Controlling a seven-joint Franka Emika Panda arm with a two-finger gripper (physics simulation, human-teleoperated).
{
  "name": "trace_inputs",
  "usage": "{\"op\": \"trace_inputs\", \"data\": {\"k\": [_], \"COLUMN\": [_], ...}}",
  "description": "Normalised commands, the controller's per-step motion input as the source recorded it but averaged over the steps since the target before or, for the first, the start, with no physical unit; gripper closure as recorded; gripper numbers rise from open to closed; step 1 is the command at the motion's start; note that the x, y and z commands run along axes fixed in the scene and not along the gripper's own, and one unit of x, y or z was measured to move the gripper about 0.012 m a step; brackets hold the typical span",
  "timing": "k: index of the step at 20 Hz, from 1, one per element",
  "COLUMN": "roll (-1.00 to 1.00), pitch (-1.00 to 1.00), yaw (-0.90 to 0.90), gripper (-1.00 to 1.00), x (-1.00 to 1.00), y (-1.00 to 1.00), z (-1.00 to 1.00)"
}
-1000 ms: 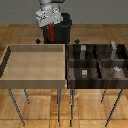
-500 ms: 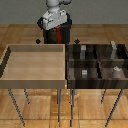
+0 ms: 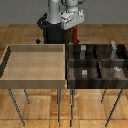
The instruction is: Place the box of cereal into the appropriate compartment.
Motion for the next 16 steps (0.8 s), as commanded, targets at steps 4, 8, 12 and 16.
{"op": "trace_inputs", "data": {"k": [4, 8, 12, 16], "roll": [0.0, 0.0, 0.0, 0.0], "pitch": [0.0, 0.0, 0.0, 0.0], "yaw": [0.0, 0.0, 0.0, 0.0], "gripper": [1.0, 1.0, 1.0, 1.0], "x": [0.0, 0.0, 0.0, 0.0], "y": [1.0, 1.0, 1.0, 1.0], "z": [0.0, 0.0, 0.0, 0.0]}}
